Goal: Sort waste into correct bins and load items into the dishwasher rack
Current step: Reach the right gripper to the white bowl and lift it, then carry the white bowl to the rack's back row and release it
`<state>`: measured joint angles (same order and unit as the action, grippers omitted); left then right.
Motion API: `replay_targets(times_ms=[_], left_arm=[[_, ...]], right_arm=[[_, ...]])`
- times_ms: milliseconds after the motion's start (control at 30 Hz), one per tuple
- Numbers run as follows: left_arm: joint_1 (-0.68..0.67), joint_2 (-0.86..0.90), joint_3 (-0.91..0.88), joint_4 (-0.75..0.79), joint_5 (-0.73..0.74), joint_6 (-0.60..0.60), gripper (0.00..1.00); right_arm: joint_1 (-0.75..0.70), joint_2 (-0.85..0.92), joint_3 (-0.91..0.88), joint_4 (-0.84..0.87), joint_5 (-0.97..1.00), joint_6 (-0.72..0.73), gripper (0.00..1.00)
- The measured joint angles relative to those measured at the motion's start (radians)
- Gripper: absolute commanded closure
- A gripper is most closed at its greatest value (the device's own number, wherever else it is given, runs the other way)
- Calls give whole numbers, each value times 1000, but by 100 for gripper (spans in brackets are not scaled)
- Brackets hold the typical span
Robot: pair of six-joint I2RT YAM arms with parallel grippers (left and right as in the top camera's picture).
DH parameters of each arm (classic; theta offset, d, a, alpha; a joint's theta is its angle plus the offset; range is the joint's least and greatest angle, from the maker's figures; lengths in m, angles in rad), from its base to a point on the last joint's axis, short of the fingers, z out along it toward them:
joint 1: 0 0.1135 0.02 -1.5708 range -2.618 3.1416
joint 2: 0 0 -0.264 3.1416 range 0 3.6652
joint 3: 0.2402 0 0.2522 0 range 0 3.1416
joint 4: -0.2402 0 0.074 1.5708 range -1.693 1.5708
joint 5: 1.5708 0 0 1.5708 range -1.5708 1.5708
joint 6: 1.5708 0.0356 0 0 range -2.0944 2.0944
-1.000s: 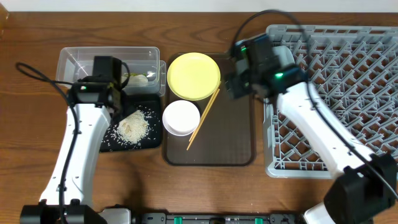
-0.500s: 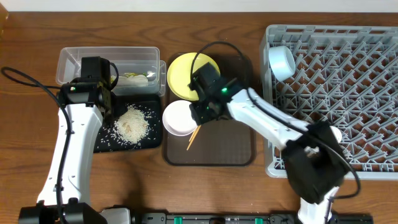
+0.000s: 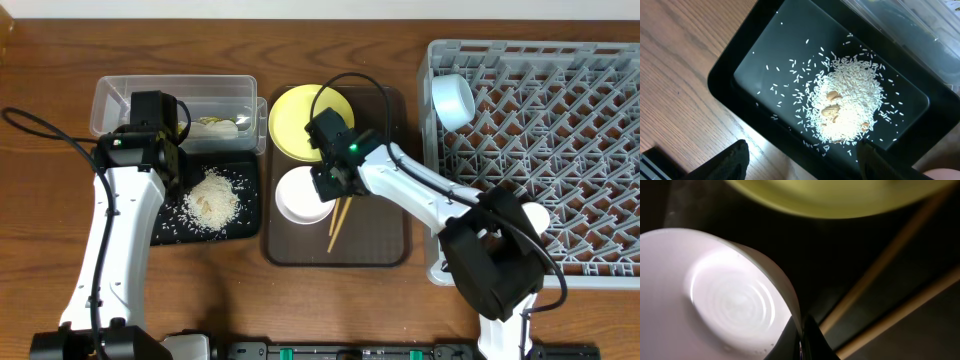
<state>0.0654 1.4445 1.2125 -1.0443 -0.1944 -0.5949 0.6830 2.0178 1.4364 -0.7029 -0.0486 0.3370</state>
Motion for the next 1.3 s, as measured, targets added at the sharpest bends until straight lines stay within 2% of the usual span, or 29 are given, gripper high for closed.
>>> replay_targets(times_ms=[267,433,567,700,967,1300], left_arm=[[0,0,0,0,5,0,29],[0,0,0,5,8,0,29],[0,0,0,9,8,0,29],[0,0,0,12,8,0,29],[0,0,0,12,8,0,29],[0,0,0,13,8,0,29]], right_arm=[[-116,-193,-1,-42,93,-27,99],[-243,-369,0,-43,135,-87,99],[-368,-451,0,-1,277,-170,99],[-467,-454,0,100,483,-314,99],[-570,-394,0,358,858,-541,99],[-613,-224,0,538,1085,-734,99]])
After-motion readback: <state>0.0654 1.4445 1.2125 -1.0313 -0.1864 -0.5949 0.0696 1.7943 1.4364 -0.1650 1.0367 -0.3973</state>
